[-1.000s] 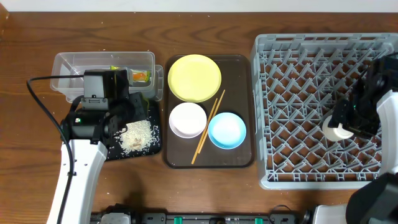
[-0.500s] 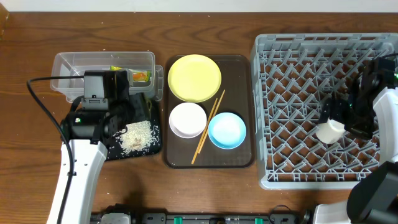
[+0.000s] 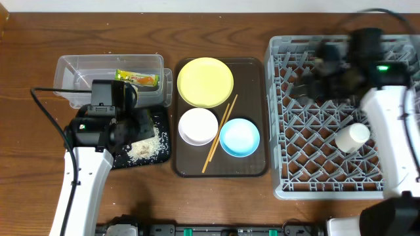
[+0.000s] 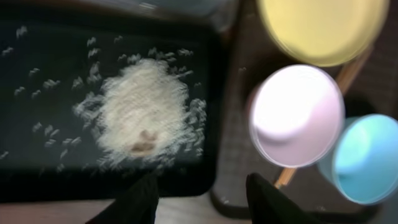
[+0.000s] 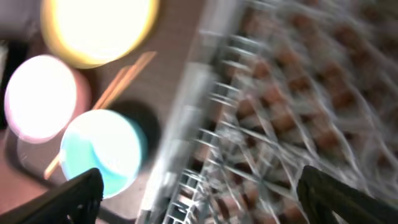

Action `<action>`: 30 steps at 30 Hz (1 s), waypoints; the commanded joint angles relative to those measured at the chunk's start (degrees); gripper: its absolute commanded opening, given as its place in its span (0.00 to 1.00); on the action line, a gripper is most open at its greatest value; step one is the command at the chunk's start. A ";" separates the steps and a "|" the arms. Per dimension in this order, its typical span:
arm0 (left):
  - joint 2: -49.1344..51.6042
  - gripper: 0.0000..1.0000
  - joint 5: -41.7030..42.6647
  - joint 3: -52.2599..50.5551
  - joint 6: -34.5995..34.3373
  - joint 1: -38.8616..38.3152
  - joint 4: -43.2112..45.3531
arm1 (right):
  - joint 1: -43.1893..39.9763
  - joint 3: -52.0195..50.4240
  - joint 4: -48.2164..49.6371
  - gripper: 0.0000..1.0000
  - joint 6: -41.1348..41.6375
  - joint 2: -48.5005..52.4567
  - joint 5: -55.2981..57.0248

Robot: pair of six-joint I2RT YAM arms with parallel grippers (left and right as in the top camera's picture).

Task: Sort waste into correct bins and load items into the dishwasher rack
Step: 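Reach the right gripper to the blue bowl and grasp its rim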

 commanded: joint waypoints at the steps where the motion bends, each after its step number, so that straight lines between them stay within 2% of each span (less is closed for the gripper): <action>1: -0.46 0.49 -6.56 -0.42 -4.20 0.02 -1.55 | 7.32 0.66 0.22 0.99 -11.82 0.74 -2.14; 4: -0.46 0.50 -6.56 -0.44 -4.28 0.02 -1.77 | 13.14 0.61 0.44 0.99 -14.84 2.89 -1.95; 10: -0.46 0.50 -6.56 -0.44 -4.28 0.02 -1.77 | 20.63 0.61 1.07 0.87 -14.80 9.38 2.89; 12: -0.46 0.50 -6.56 -0.44 -4.26 0.02 -1.75 | 21.77 0.61 0.92 0.86 -14.62 11.87 3.61; 22: -0.46 0.51 -6.56 -0.44 -4.28 0.02 -1.75 | 23.28 0.61 -0.07 0.67 -13.70 23.21 4.13; 23: -0.46 0.51 -6.56 -0.44 -4.28 0.02 -1.75 | 23.26 0.61 0.04 0.64 -13.62 23.96 4.74; 25: -0.46 0.51 -6.56 -0.44 -4.26 0.02 -1.75 | 23.26 0.59 0.46 0.52 -12.81 24.83 6.69; 26: -0.46 0.55 -6.56 -0.44 -4.26 0.02 -1.75 | 23.26 0.59 0.74 0.45 -12.37 25.18 7.85; 28: -0.46 0.55 -6.56 -0.44 -4.28 0.02 -1.75 | 23.26 0.59 1.33 0.37 -11.10 25.22 9.81; 30: -0.46 0.55 -6.56 -0.44 -4.28 0.02 -1.73 | 23.21 0.61 2.01 0.25 -10.10 25.18 11.43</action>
